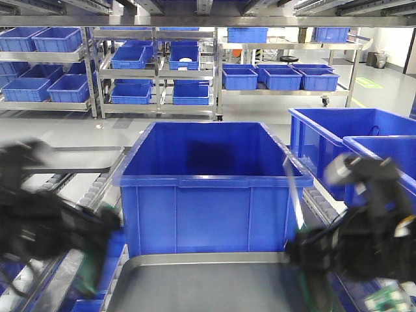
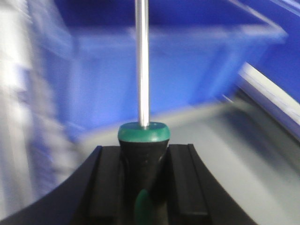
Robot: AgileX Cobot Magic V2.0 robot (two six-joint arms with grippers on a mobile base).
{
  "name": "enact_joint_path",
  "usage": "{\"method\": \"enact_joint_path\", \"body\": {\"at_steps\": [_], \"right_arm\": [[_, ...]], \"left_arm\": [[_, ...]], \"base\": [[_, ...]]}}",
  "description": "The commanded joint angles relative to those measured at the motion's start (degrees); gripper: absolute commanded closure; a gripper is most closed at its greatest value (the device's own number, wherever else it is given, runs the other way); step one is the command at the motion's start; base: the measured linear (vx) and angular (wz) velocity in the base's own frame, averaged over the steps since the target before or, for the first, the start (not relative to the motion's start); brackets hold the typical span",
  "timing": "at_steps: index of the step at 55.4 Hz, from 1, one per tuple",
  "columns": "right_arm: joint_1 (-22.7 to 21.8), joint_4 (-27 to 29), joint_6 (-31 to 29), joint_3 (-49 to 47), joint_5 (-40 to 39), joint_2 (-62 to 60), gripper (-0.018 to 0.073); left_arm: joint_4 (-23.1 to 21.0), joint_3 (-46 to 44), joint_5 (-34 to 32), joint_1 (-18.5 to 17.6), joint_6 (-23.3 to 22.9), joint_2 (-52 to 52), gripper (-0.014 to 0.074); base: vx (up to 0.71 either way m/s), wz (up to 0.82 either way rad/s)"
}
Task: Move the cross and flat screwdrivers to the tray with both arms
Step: 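Lower both screwdrivers down onto the grey metal tray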
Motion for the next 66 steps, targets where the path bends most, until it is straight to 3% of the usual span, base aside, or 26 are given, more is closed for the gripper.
{"method": "enact_joint_path", "body": {"at_steps": [1,12,24,32,41,46,53,66], "right_arm": [[-0.07,4.34,0.23,-1.90,-2.33,1.44,0.0567],[-0.07,7.74,0.18,-1.90,-0.15,7.24,0.0549],[-0.07,9.47,-0.02,-1.90,1.61,11.12,0.0426],[-0.07,8.87,-0.44,-1.90,1.78,11.79,0.0258],[-0.07,8.88,-0.44,-1.90,1.74,11.72,0.0051],[-0.07,8.94,-0.44,-1.90,1.81,11.66,-0.0013],[-0.07,8.99,-0.44,-1.90,1.64,10.86,-0.0034],[-0.12,9.11,-0.44,-1.90,-0.47,7.78,-0.0034]], "left_arm": [[-5.28,-1.77,-1.64,-3.47,0.22,2.14,0.0594],[-7.02,-1.77,-2.19,-6.47,0.10,9.58,0.0592],[-9.87,-1.77,-2.35,-6.47,-1.90,13.95,0.0533],[-9.75,-1.77,-1.86,-6.47,-1.75,15.17,0.0411],[-9.70,-1.77,-1.45,-6.47,0.57,15.24,0.0179],[-9.70,-1.77,-1.66,-6.47,1.88,15.06,0.0062],[-9.64,-2.41,-2.98,-6.47,2.14,13.10,-0.0030],[-9.64,-3.93,-7.08,-6.47,4.82,7.04,-0.0012]], "base": [[0.00,0.00],[0.00,0.00],[0.00,0.00],[0.00,0.00],[0.00,0.00],[0.00,0.00],[0.00,0.00],[0.00,0.00]]}}
